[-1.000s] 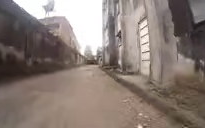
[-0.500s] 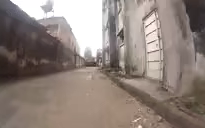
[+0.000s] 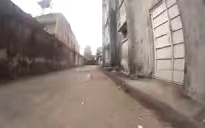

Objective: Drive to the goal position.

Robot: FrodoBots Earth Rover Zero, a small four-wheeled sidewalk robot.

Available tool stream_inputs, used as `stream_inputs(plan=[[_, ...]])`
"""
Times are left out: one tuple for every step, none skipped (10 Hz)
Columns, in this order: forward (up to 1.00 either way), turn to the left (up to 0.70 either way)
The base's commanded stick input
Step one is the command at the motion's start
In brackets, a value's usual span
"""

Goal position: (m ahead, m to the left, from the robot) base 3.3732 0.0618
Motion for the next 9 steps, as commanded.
stream_inputs(plan=[[1.00, 0.00], [1.00, 0.00], [1.00, 0.00], [1.00, 0.00], [1.00, 0.06], [1.00, 0.25], [1.00, 0.00], [1.00, 0.00], [1.00, 0.00]])
